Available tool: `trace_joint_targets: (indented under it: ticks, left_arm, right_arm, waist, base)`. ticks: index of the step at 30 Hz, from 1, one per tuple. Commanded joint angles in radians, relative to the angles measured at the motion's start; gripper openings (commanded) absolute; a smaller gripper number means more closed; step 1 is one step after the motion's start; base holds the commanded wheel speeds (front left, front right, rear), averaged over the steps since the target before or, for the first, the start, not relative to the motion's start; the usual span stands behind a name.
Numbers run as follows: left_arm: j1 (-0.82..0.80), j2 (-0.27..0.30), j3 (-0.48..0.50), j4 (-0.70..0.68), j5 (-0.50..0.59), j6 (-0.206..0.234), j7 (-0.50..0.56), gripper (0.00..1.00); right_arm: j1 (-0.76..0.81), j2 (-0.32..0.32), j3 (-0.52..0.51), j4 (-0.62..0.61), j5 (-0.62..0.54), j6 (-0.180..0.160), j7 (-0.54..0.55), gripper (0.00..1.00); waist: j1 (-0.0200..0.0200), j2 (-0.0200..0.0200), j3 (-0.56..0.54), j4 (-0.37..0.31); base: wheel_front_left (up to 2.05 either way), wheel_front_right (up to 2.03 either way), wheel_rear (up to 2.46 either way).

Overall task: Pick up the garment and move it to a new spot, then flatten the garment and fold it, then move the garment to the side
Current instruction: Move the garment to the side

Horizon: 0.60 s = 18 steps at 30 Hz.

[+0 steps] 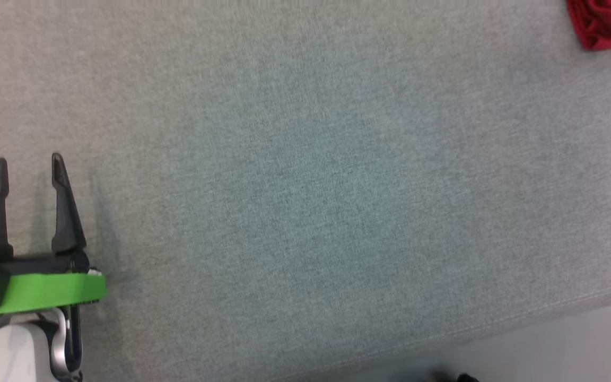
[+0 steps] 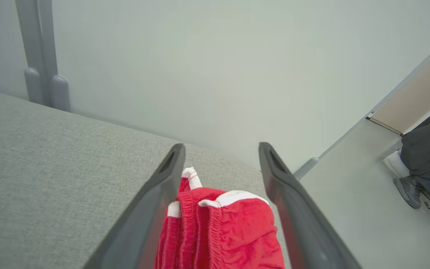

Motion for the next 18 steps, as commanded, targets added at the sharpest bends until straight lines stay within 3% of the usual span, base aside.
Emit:
trace_joint_targets:
  ticks: [1, 12, 18]
  left_arm:
    - [0.025, -0.002, 0.008, 0.011, -0.007, 0.005, -0.007, 1.00]
    - [0.090, -0.030, 0.023, 0.052, -0.002, -0.003, -0.007, 1.00]
    - [0.110, -0.044, 0.014, 0.078, 0.002, -0.011, -0.006, 1.00]
  right_arm:
    - [0.049, 0.014, -0.007, -0.027, -0.002, -0.002, -0.006, 1.00]
    - [0.404, 0.166, -0.204, -0.344, -0.065, -0.002, -0.006, 1.00]
    - [0.619, 0.256, -0.257, -0.468, -0.115, -0.001, -0.006, 1.00]
  waist:
    - [-0.0001, 0.0000, -0.092, 0.014]
    - [-0.0001, 0.0000, -0.225, 0.041]
    - [-0.0001, 0.0000, -0.290, 0.064]
  base:
    - [0.00, 0.00, 0.00]
    - [0.00, 0.00, 0.00]
    - [0.00, 0.00, 0.00]
